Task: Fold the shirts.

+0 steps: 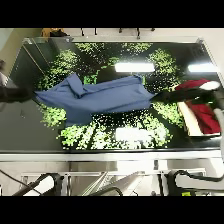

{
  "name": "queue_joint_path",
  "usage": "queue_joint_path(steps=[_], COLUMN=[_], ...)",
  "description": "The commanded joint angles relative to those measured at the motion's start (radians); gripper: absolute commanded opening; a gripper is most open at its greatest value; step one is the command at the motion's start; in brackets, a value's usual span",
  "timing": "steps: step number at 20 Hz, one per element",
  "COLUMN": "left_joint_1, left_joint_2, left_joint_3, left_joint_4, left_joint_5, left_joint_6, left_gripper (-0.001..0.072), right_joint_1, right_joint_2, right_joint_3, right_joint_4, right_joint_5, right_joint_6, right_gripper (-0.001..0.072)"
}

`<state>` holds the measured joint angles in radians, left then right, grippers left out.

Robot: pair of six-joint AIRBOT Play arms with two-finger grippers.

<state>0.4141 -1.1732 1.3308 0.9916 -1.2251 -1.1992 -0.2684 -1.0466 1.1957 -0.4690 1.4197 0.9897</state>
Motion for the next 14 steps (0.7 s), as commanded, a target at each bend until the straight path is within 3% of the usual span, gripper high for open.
queue_joint_path(steps=[1,4,7,11,14], left_joint_1=[0.097,0.245,0.361,0.352,0.246], left_joint_2=[0.154,0.285,0.335,0.244,0.195], left_joint_3=[0.197,0.363,0.573,0.770,0.618], left_joint_4=[-0.233,-0.436,-0.476,-0.462,-0.462], left_joint_5=[-0.046,0.009,0.025,-0.038,-0.087], left_joint_6=[0.008,0.014,0.013,-0.025,-0.019], left_gripper=[0.0015,0.0015,0.0015,0.0015,0.0015], right_joint_1=[-0.130,-0.223,-0.235,-0.235,-0.234], right_joint_2=[0.168,0.273,0.290,0.232,0.111], right_joint_3=[0.199,0.504,0.793,0.989,0.954], right_joint_4=[0.128,0.176,0.109,-0.017,0.083], right_joint_5=[0.026,0.000,-0.060,-0.110,-0.062], right_joint_6=[-0.011,-0.011,-0.011,-0.015,-0.052], right_gripper=[0.0018,0.0017,0.0017,0.0017,0.0017])
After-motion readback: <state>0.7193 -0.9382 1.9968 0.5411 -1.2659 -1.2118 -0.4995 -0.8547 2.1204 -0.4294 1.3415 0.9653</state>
